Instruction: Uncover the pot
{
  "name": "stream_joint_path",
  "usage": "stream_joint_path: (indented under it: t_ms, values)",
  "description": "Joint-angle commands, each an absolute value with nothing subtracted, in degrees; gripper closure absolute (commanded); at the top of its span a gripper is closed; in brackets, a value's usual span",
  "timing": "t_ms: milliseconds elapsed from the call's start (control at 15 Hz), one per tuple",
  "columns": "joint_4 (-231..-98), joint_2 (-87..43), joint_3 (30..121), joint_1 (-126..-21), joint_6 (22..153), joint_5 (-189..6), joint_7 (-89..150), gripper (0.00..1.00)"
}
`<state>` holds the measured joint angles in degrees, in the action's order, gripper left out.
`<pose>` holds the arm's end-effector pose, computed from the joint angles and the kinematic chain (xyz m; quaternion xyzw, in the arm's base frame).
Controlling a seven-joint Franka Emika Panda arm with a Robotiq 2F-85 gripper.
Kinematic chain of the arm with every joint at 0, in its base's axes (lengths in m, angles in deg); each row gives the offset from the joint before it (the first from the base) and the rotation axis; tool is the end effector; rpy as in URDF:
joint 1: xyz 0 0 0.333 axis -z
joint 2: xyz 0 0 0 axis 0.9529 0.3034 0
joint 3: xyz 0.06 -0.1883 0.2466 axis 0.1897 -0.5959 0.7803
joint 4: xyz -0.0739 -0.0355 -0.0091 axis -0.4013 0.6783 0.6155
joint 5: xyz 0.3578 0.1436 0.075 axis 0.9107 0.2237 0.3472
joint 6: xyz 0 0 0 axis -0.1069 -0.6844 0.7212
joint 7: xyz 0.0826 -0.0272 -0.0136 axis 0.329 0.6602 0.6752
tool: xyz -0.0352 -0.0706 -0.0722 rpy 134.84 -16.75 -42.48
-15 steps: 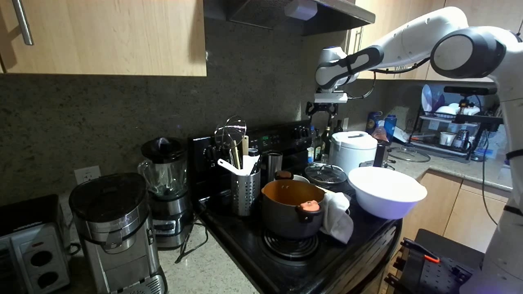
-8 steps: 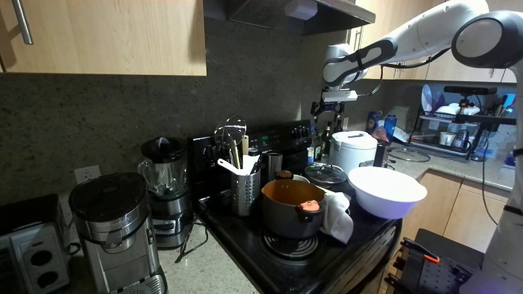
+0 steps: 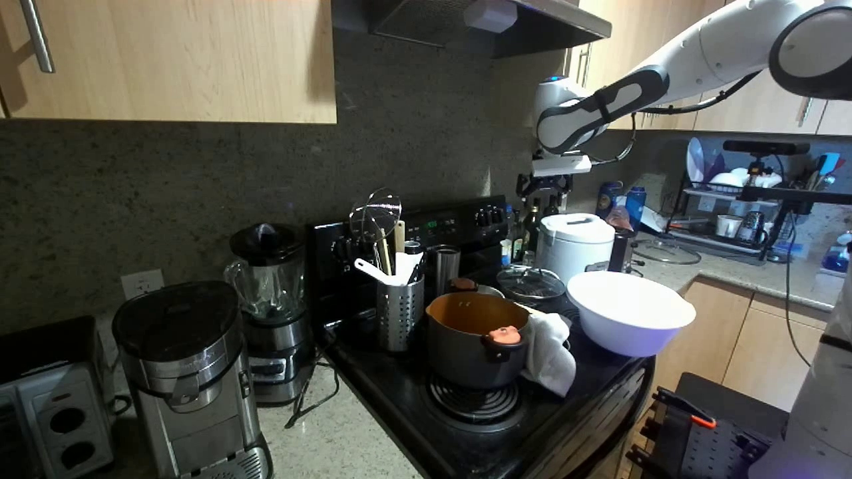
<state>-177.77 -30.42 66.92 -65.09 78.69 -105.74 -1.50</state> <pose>0.5797 -0.2176 0.4688 0.8998 -0.3993 0.1200 0.1284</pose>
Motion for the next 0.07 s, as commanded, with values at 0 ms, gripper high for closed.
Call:
stream_joint_path:
  t_ms: [0]
  values:
    - [-178.0,-30.7,67.2,-64.9,78.6,-105.7,-1.4,0.00]
